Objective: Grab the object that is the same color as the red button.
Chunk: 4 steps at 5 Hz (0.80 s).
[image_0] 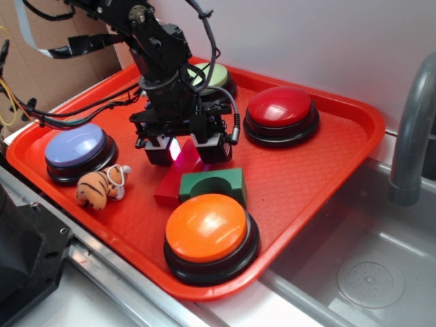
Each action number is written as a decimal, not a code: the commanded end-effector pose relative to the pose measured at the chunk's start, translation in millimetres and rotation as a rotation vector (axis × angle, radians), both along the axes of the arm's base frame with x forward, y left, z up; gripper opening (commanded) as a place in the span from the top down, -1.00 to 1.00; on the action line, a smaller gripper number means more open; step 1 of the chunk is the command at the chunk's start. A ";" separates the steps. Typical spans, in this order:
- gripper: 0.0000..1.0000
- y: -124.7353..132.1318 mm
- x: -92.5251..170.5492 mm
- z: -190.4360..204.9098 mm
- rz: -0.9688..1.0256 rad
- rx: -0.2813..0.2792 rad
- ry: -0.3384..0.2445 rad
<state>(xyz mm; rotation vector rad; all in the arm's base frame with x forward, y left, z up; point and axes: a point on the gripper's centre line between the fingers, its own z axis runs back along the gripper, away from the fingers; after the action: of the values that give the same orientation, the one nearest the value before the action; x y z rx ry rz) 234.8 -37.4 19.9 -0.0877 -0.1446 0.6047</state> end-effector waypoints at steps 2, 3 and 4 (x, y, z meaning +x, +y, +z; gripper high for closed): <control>1.00 26.5 19.8 117.1 -0.266 0.080 0.100; 1.00 30.3 22.3 148.0 -0.374 0.130 0.134; 1.00 44.3 26.7 174.4 -0.420 0.088 0.170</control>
<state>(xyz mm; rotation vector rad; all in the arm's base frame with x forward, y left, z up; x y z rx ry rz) 252.3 3.7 182.4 0.0228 0.0505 0.1766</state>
